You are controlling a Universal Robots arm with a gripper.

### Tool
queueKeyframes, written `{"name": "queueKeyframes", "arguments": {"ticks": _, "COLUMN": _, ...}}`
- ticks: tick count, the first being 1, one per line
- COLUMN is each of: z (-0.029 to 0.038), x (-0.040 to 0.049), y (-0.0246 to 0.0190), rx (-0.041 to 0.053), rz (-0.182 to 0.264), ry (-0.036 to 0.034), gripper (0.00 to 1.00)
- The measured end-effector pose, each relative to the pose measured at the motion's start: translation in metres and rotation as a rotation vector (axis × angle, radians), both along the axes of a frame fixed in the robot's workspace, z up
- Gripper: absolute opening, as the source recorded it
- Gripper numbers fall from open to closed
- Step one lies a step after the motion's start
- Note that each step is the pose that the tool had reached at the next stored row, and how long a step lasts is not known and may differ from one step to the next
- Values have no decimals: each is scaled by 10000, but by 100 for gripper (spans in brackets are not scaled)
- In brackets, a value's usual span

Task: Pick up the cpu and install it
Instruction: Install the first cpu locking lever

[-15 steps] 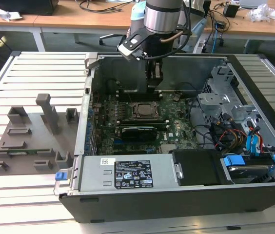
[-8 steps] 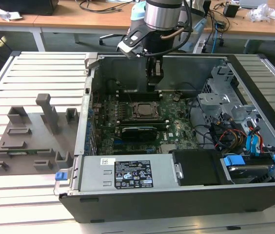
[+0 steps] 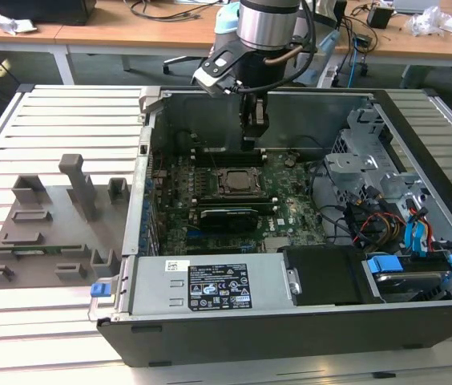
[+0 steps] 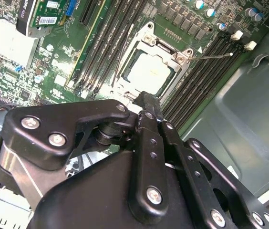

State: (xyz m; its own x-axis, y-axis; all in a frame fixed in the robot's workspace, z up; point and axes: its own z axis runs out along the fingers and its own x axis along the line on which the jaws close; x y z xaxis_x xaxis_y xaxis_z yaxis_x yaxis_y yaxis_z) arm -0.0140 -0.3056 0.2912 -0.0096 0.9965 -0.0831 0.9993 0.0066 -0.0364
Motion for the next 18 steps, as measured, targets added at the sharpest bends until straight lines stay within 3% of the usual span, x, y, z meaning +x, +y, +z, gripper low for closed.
{"name": "queueKeyframes", "arguments": {"ticks": 2, "z": 0, "x": 0, "y": 0, "rx": 1, "rz": 54, "ry": 0, "gripper": 11}}
{"name": "queueKeyframes", "arguments": {"ticks": 18, "z": 0, "x": 0, "y": 0, "rx": 1, "rz": 2744, "ry": 0, "gripper": 11}}
